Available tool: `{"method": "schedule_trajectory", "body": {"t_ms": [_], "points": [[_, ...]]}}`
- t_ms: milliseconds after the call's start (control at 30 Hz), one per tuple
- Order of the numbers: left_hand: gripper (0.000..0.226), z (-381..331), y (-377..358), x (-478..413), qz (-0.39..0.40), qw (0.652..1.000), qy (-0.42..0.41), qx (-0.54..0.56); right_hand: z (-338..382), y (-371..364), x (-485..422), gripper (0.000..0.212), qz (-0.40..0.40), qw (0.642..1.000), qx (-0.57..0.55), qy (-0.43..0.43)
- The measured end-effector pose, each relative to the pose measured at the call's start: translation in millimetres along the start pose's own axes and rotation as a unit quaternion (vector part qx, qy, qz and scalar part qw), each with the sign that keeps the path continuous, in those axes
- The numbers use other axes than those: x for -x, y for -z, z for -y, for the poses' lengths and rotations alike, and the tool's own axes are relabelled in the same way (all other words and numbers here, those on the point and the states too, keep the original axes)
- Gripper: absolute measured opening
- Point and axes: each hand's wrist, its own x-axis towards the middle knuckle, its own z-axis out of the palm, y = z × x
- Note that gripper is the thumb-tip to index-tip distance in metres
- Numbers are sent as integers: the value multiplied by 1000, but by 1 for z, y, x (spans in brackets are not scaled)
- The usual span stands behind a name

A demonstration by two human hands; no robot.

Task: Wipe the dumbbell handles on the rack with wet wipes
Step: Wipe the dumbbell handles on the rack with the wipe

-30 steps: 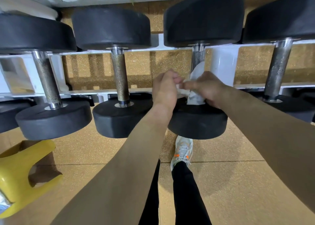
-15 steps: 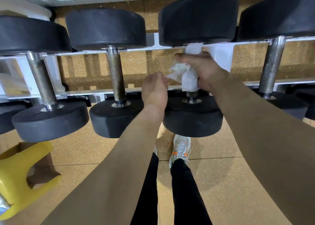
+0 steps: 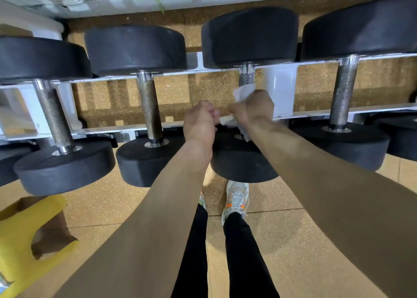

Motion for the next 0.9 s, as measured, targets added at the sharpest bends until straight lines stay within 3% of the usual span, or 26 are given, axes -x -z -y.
{"method": "schedule_trajectory", "body": {"t_ms": [100, 233, 300, 400, 467, 533, 667, 733, 800, 900], "points": [[24, -1, 5, -1, 3, 1000, 21, 16, 19, -6, -14, 17, -101, 992, -73, -6], [20, -3, 14, -5, -7, 999, 29, 35, 23, -13, -27, 15, -106, 984, -142, 12], [19, -5, 13, -6, -9, 999, 28, 30, 14, -6, -26, 19, -9, 974, -221, 51], [22, -5, 7, -5, -1, 1000, 23, 4, -3, 16, -23, 8, 203, 917, -338, 68], [18, -3, 3, -2, 24, 999, 3, -34, -14, 24, -25, 16, 322, 884, -337, 32], [23, -2, -2, 1, 70, 995, -12, -70, -26, 24, -26, 24, 361, 895, -259, 40], [25, -4, -9, 2, 100, 989, -6, -107, -37, 14, -19, 45, 233, 965, -67, 96], [20, -4, -11, -2, 99, 986, -19, -132, -36, 15, -15, 37, 182, 977, 23, 109], [21, -6, -12, 2, 102, 983, -27, -150, -37, 23, -7, 39, 159, 980, 35, 113], [21, -7, -13, 3, 126, 977, -43, -164, -43, 42, 5, 52, 169, 976, -46, 127]]}}
